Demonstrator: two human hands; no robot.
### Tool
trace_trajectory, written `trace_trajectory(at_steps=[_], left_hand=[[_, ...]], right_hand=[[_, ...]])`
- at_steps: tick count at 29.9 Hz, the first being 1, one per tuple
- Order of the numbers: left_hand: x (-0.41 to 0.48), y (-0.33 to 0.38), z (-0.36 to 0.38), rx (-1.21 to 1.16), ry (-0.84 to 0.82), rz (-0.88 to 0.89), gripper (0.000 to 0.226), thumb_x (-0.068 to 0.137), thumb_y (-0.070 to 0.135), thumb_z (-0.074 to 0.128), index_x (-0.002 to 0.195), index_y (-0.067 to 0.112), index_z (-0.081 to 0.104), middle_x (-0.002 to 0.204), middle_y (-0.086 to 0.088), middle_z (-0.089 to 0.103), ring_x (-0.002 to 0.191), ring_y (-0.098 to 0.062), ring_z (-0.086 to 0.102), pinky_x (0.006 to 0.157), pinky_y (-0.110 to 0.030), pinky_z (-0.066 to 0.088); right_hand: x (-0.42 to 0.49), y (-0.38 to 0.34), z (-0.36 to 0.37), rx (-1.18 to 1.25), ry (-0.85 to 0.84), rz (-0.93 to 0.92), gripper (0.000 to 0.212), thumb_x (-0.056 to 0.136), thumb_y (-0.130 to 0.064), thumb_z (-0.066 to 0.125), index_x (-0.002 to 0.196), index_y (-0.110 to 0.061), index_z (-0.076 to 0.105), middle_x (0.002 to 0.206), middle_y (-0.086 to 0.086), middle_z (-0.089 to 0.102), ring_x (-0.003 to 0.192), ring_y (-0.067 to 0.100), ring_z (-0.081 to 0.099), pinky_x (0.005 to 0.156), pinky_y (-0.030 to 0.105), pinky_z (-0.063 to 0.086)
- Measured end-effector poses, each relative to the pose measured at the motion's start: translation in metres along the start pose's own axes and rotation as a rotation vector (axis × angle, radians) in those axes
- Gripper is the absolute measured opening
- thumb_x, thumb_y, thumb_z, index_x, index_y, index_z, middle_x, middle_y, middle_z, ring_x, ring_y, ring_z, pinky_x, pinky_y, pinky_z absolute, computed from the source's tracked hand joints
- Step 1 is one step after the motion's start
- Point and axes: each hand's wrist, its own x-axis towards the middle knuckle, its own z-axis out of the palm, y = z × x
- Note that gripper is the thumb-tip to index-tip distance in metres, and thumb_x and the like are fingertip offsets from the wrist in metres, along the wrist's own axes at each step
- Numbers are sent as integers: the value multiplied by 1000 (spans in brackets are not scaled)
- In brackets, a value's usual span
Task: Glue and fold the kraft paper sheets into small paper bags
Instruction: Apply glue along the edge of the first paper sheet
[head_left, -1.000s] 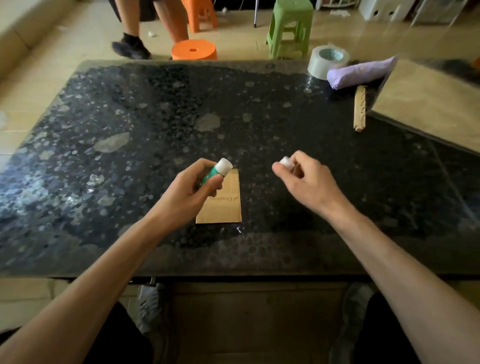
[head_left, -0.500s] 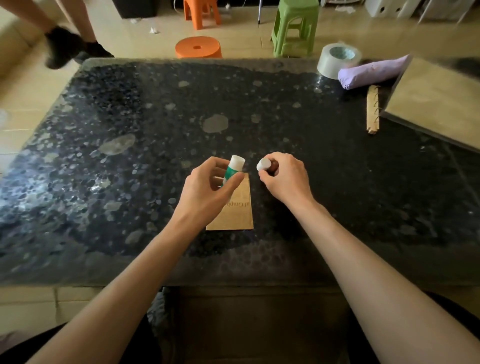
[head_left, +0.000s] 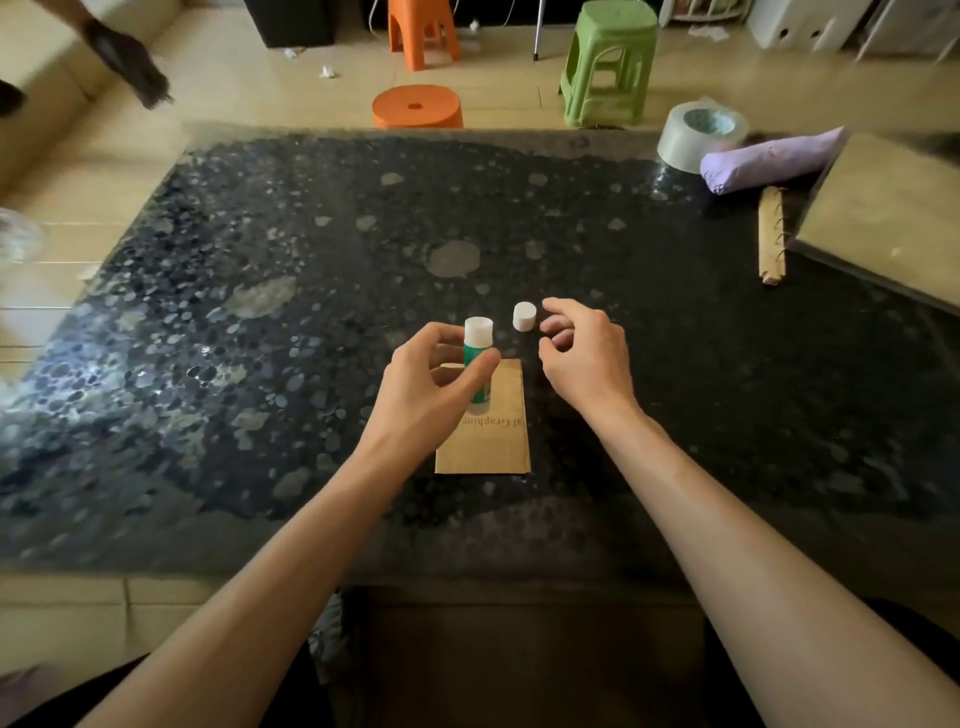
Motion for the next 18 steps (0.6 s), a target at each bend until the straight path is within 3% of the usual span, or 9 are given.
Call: trace_trajectory(at_steps=[3, 5, 9, 11, 14, 18], left_hand=[[-3, 3, 6, -104, 10, -40, 28, 92, 36, 75, 114, 22, 66, 108, 5, 76, 94, -3, 73, 84, -26, 59], [-5, 6, 12, -176, 15, -53, 26, 92, 36, 75, 112, 20, 67, 106, 5, 77, 99, -7, 73, 94, -38, 58], [-10, 14, 24, -349, 16, -71, 27, 96, 30, 70, 114, 10, 65, 106, -1, 78, 103, -16, 74, 98, -42, 56], [-14, 20, 32, -445, -12, -81, 29, 98, 26, 67, 116, 3, 64, 108, -5, 78, 104, -20, 74, 98, -42, 57], [-21, 27, 46, -537, -73, -72, 30, 100, 22, 64, 119, -2, 62, 113, -8, 77, 108, -22, 73, 99, -40, 56], [-28, 34, 57, -565, -119, -35, 30, 101, 22, 62, 122, -1, 62, 117, -7, 75, 112, -22, 71, 102, -36, 54]], right_hand=[[-11, -6, -25, 161, -140, -27, 32, 91, -6, 67, 115, -25, 76, 99, -12, 74, 91, 5, 71, 84, 18, 55], [-24, -10, -40, 359, -230, -6, 25, 93, -4, 66, 109, -21, 76, 96, -7, 77, 90, 6, 73, 80, 18, 56], [-59, -14, -49, 610, -396, 89, 23, 94, -13, 72, 116, -20, 70, 106, -3, 78, 100, 6, 74, 79, 24, 58], [-75, -10, -52, 699, -309, 102, 35, 88, -9, 81, 119, -14, 65, 107, 0, 78, 100, 9, 75, 86, 28, 61], [-88, -2, -63, 774, -124, 182, 35, 84, -11, 85, 114, -15, 67, 102, -2, 79, 97, 10, 77, 89, 31, 62], [-97, 6, -75, 804, -141, 199, 21, 98, -26, 70, 113, -10, 71, 97, 5, 80, 91, 20, 78, 86, 35, 63]])
